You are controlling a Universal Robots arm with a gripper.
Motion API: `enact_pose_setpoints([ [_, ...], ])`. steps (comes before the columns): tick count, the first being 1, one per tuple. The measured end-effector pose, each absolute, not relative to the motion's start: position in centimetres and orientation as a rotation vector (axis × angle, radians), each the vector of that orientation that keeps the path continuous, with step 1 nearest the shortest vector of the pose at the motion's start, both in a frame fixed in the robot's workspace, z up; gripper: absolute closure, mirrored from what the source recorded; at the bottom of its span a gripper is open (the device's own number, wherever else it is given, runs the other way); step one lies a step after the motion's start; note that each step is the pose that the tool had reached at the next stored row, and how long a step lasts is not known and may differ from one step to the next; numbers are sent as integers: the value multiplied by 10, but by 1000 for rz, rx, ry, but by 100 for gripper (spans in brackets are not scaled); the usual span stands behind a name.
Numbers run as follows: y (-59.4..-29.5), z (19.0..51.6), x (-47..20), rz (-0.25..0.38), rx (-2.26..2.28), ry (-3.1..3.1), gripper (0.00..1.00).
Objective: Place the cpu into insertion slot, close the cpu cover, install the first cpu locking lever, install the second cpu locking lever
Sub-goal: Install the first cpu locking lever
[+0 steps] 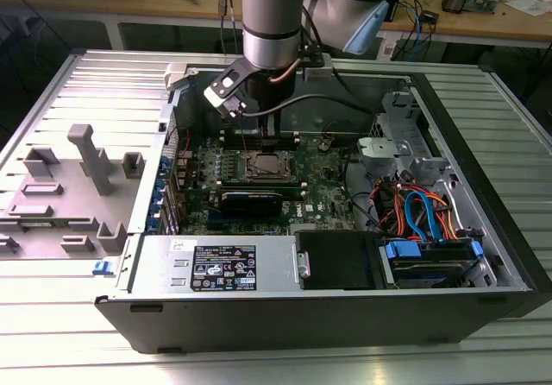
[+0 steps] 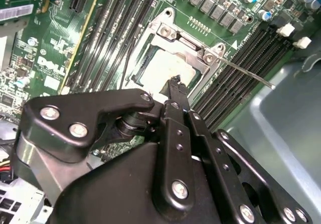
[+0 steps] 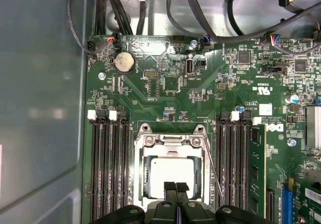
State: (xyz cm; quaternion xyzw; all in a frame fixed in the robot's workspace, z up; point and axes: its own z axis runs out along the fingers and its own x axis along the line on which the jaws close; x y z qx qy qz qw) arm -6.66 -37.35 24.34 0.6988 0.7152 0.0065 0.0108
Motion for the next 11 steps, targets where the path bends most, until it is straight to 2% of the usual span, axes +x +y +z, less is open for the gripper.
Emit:
enact_pose_setpoints([
  [11,-373,246,-67,23,1947,2440,89],
])
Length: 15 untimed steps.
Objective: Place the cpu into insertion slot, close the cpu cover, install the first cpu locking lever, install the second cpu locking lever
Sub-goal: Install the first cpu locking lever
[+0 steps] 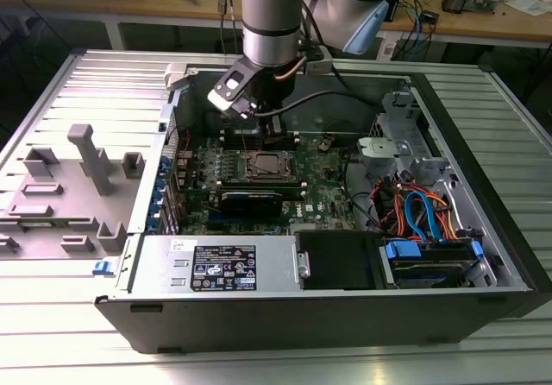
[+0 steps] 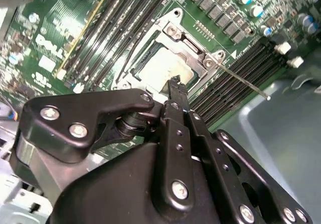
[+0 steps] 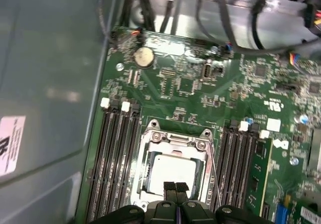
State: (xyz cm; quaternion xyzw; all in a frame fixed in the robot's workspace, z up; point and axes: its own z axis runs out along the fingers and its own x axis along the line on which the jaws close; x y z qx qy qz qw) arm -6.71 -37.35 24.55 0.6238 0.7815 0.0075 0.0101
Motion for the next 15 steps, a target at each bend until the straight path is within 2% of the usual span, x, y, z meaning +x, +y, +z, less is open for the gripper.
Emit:
enact_pose_setpoints([
  [15,-373,266,-67,20,1854,2516,89],
])
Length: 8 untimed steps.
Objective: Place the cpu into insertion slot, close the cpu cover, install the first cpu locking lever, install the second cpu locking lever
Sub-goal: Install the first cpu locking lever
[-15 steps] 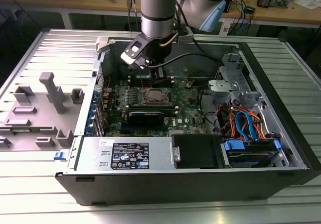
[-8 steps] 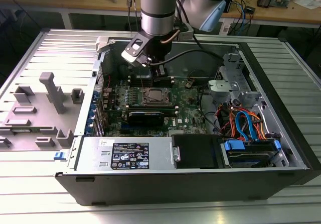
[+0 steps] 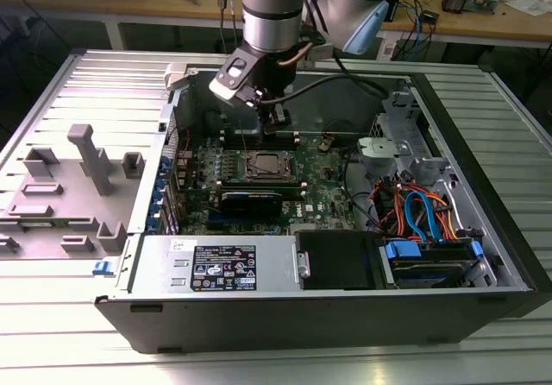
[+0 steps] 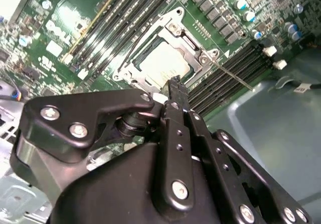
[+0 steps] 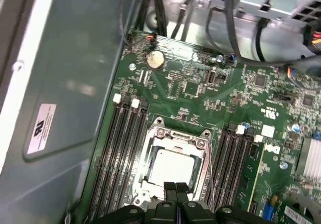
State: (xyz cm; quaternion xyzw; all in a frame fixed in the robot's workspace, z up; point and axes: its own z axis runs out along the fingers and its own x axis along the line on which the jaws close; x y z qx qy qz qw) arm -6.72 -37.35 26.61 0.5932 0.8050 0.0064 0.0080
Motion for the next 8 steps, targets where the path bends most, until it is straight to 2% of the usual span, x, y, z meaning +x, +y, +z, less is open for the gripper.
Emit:
enact_pose_setpoints([
  [8,-373,266,-67,22,1597,2688,89],
])
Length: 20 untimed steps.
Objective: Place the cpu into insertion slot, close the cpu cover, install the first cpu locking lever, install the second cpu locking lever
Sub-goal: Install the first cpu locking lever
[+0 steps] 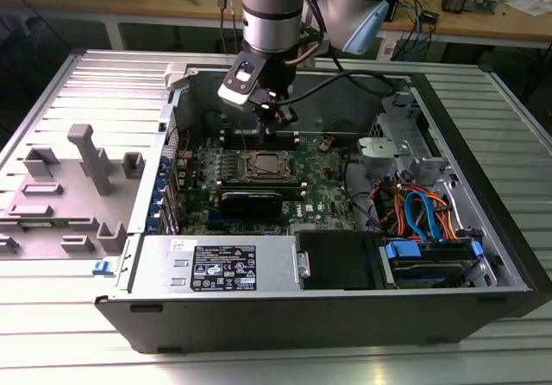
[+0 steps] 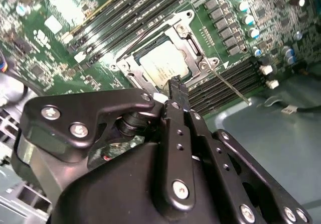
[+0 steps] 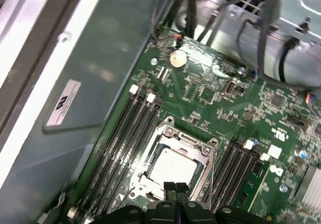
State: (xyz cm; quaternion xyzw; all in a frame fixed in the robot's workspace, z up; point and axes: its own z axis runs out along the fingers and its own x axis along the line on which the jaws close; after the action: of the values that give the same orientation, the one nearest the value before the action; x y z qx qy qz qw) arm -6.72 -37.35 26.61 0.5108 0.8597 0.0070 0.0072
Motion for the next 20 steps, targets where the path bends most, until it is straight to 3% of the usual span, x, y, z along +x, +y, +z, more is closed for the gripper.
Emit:
enact_pose_setpoints([
  [20,-373,266,-67,23,1515,2736,89],
])
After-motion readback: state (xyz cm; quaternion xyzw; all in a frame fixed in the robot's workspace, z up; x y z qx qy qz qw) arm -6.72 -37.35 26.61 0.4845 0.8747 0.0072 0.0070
